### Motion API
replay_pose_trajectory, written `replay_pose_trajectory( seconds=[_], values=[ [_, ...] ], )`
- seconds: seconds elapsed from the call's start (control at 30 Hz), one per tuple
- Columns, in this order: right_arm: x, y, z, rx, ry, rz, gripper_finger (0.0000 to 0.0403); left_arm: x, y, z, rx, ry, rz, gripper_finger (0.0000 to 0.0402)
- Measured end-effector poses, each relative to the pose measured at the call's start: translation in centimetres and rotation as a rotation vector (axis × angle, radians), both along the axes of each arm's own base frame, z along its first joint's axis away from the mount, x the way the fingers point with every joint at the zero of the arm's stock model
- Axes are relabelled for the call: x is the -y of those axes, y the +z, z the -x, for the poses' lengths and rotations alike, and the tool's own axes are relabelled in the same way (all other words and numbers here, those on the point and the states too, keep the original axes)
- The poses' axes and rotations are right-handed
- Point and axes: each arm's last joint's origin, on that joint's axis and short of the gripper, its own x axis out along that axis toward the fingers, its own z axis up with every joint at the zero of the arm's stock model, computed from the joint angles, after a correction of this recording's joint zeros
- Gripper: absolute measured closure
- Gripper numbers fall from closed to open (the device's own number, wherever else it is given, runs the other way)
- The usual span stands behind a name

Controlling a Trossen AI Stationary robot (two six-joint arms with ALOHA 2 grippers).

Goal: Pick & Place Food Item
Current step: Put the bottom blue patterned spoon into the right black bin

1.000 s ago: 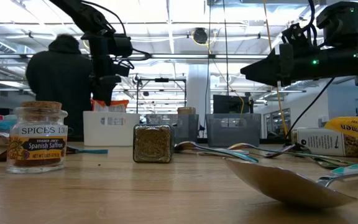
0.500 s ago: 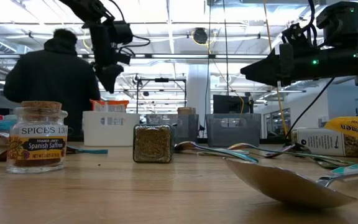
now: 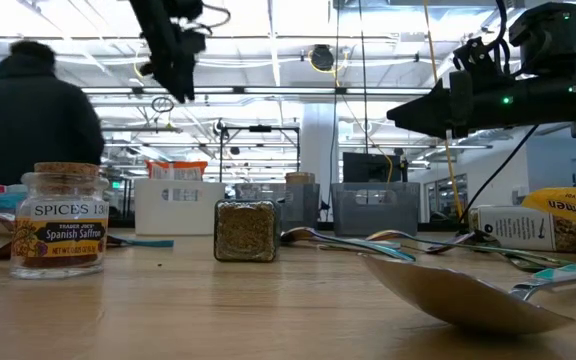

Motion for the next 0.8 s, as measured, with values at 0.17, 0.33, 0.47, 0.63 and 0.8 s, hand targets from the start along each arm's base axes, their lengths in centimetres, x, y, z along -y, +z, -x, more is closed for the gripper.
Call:
replay_pose_trajectory(
  seconds=[0.17, 0.33, 0.47, 0.63, 0.8],
  values=[
    [0.0, 0.1, 0.0, 0.006, 0.000, 0.002, 0.0069, 4.7, 1.8, 1.6, 0.182, -0.065, -0.042, 0.0233],
    [0.0, 0.3, 0.0, 0.026, 0.000, 0.001, 0.0069, 9.7, 0.7, 3.0, 0.404, -0.154, -0.108, 0.0231],
    [0.0, 0.4, 0.0, 0.037, 0.001, 0.001, 0.0069, 13.1, -1.6, 4.4, 0.589, -0.242, -0.136, 0.0234],
    [0.0, 0.4, 0.0, 0.047, 0.001, -0.004, 0.0069, 16.2, -5.8, 5.0, 0.817, -0.372, -0.183, 0.0232],
    [0.0, 0.8, 0.1, 0.123, 0.010, -0.081, 0.0069, 18.5, -10.7, 4.2, 1.031, -0.519, -0.201, 0.0231]
  ],
)
